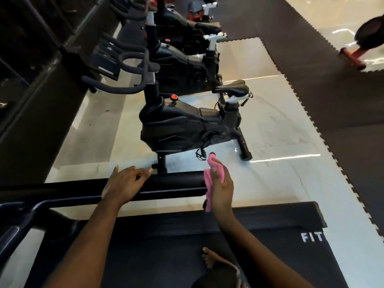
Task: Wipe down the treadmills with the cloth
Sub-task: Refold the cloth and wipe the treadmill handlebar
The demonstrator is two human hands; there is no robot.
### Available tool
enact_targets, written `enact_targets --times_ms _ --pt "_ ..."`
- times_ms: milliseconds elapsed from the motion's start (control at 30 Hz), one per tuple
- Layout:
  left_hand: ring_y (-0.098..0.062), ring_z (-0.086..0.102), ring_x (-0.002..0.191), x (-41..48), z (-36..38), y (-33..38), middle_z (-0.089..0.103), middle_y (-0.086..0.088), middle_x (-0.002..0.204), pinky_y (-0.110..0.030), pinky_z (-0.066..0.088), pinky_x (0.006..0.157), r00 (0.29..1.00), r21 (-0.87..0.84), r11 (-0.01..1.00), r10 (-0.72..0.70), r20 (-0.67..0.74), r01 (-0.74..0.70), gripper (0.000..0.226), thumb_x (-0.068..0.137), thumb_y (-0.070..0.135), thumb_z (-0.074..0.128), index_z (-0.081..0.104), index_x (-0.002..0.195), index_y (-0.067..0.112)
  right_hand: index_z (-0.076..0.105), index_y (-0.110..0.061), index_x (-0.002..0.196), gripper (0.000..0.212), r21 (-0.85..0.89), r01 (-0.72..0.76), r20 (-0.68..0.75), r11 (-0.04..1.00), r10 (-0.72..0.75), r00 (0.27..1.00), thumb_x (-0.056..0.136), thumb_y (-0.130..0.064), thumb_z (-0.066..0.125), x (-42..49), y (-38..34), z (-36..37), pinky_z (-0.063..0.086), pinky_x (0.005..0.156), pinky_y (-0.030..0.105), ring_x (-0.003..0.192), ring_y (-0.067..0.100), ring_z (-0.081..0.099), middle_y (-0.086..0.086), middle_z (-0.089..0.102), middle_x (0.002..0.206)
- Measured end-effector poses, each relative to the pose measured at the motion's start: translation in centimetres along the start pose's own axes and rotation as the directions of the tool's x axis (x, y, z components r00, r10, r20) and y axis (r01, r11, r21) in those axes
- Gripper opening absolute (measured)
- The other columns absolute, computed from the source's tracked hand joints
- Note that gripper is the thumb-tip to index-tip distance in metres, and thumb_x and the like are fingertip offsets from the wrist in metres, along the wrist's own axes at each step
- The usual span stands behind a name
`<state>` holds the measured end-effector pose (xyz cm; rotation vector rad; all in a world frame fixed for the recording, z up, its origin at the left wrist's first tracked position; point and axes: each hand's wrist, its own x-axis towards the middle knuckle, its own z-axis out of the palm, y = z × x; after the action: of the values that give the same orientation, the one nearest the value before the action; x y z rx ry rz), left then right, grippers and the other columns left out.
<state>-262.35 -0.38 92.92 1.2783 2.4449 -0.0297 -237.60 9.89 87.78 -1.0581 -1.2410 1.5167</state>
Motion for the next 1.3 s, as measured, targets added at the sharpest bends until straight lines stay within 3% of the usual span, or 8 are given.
enact_targets --times_ms 200,367,533,633,733,1000,1133,1300 --pt "-0.02 0.052 0.129 0.3 0.4 -0.5 0.064 0.0 0.13 -0.045 0.013 0.124 1.0 0.035 0.999 0.016 -0.014 -0.016 0.074 0.094 0.074 0.009 0.065 0.124 0.037 0.067 -0.009 0.123 0.053 0.584 -0.397 -0.06 0.708 0.525 0.849 0.106 -0.051 0.039 1.6 -0.2 1.1 0.061 0.072 0.032 0.09 0.024 0.072 0.008 0.076 0.092" --pt "-0.022 0.056 0.121 0.1 0.3 -0.1 0.068 0.001 0.124 -0.043 0.02 0.119 0.997 0.048 0.998 0.036 -0.061 -0.033 0.068 0.1 0.065 0.012 0.065 0.126 0.032 0.071 -0.021 0.121 0.051 0.467 -0.133 -0.168 0.874 0.236 0.957 0.108 -0.053 0.033 -0.5 1.2 2.0 0.033 0.117 0.043 0.135 0.01 0.053 -0.007 0.066 0.134" --pt "-0.029 0.059 0.117 -0.2 0.0 0.2 0.07 -0.006 0.12 -0.048 0.033 0.114 0.991 0.025 0.995 0.097 -0.091 -0.095 0.073 0.098 0.065 0.009 0.066 0.13 0.032 0.073 -0.014 0.111 0.046 0.478 0.063 -0.294 0.876 0.092 0.952 0.11 -0.031 0.031 0.3 3.0 3.2 0.047 0.106 0.04 0.122 0.02 0.062 0.001 0.072 0.12" --pt "-0.033 0.059 0.116 -0.5 -0.2 -0.2 0.07 -0.01 0.12 -0.051 0.037 0.111 0.98 -0.009 0.987 0.159 -0.116 -0.161 0.082 0.093 0.069 0.003 0.068 0.127 0.03 0.075 -0.012 0.092 0.035 0.532 -0.09 -0.283 0.842 0.277 0.918 0.103 -0.032 0.05 1.0 3.8 3.4 0.057 0.075 0.033 0.087 0.024 0.064 0.001 0.068 0.081" --pt "-0.035 0.059 0.115 -0.7 -0.1 -0.5 0.069 -0.013 0.12 -0.051 0.039 0.108 0.964 -0.017 0.974 0.222 -0.145 -0.226 0.091 0.09 0.069 -0.002 0.065 0.13 0.024 0.071 -0.017 0.097 0.046 0.688 -0.137 -0.327 0.713 0.473 0.818 0.101 -0.056 0.046 -0.3 3.6 5.3 0.052 0.075 0.032 0.082 0.019 0.064 0.0 0.065 0.077" --pt "-0.034 0.062 0.106 0.2 0.8 -1.7 0.071 -0.012 0.111 -0.049 0.046 0.097 0.932 0.032 0.948 0.318 -0.175 -0.318 0.098 0.088 0.073 -0.01 0.059 0.136 0.022 0.033 -0.067 0.14 0.051 0.307 0.023 -0.73 0.951 0.22 0.647 0.091 -0.076 0.046 -3.2 1.4 11.9 0.046 0.11 0.048 0.134 0.019 0.049 -0.009 0.043 0.153" --pt "-0.032 0.062 0.102 0.7 1.0 -1.7 0.072 -0.008 0.103 -0.05 0.045 0.097 0.928 0.033 0.943 0.333 -0.166 -0.332 0.095 0.088 0.072 -0.008 0.062 0.131 0.024 0.064 -0.037 0.108 0.018 0.169 -0.136 -0.762 0.976 0.217 0.611 0.094 -0.045 0.055 -1.0 0.4 8.3 0.054 0.089 0.037 0.093 0.014 0.064 -0.008 0.07 0.1" --pt "-0.032 0.062 0.103 0.7 1.2 -1.7 0.073 -0.007 0.103 -0.054 0.044 0.099 0.927 0.052 0.943 0.332 -0.176 -0.328 0.099 0.088 0.075 -0.011 0.064 0.125 0.022 0.073 0.003 0.101 0.026 0.283 -0.331 -0.341 0.9 0.416 0.843 0.085 -0.014 0.061 2.6 -1.0 1.9 0.049 0.082 0.037 0.08 0.02 0.061 0.019 0.073 0.097"
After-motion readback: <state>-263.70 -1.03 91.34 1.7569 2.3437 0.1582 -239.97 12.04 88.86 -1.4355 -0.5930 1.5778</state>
